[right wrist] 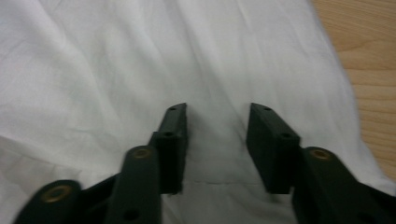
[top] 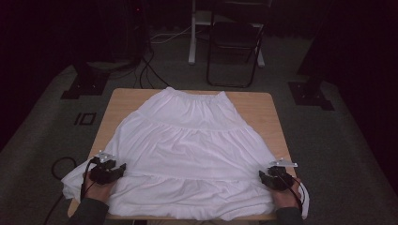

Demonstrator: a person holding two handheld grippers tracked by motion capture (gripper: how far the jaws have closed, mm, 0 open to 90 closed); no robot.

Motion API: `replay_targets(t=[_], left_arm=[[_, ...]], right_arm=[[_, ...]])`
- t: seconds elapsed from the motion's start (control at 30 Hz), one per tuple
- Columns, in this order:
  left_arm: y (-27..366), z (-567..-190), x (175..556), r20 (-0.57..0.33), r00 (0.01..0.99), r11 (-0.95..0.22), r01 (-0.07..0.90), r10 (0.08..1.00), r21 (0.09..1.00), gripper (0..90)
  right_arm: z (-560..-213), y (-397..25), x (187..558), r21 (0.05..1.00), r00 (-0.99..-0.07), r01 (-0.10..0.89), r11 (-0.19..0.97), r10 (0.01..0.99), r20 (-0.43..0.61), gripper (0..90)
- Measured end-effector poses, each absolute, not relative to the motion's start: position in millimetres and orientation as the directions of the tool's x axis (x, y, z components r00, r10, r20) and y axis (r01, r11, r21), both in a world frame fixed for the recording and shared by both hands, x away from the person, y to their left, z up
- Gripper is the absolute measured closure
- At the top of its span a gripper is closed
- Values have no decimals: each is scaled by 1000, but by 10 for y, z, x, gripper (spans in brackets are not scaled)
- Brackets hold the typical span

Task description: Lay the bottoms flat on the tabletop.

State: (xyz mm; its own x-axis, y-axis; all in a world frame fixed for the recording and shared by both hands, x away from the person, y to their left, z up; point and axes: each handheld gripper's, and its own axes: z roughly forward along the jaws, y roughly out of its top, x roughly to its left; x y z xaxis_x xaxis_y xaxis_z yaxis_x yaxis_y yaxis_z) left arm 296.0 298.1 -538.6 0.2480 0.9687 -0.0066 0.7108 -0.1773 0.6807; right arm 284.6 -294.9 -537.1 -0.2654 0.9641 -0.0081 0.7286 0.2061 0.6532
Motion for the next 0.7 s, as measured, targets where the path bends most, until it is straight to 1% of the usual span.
replay_targets(t=[0.03,0.07,0.1,0.17,0.2,0.23,0.33,0.47,0.7], left_arm=[[2982,-5383,2948,-9,251,-178,711,968,680,558],[2983,-5379,2938,-11,255,-180,712,967,678,600],[2980,-5376,2924,-17,258,-179,713,966,678,665],[2955,-5381,2887,-27,268,-178,709,963,683,782],[2942,-5380,2872,-21,274,-186,708,962,681,827],[2930,-5375,2857,-13,276,-194,710,961,677,846],[2930,-5370,2806,-14,282,-200,713,959,672,857],[2958,-5372,2682,-42,288,-187,718,957,670,859],[2923,-5344,2363,-44,305,-208,740,951,640,858]], right_arm=[[-5373,-2958,2842,655,-264,728,203,965,-6,651],[-5372,-2975,2833,655,-263,728,200,965,-2,705],[-5370,-2985,2825,654,-260,731,195,966,2,760],[-5370,-3019,2789,653,-258,734,186,966,15,831],[-5370,-3038,2769,652,-257,736,181,966,21,856],[-5371,-3058,2750,652,-258,737,177,966,29,871],[-5370,-3093,2698,648,-261,742,171,964,44,885],[-5368,-3126,2604,644,-263,745,172,964,47,887],[-5357,-3178,2326,629,-249,759,168,967,43,887]])
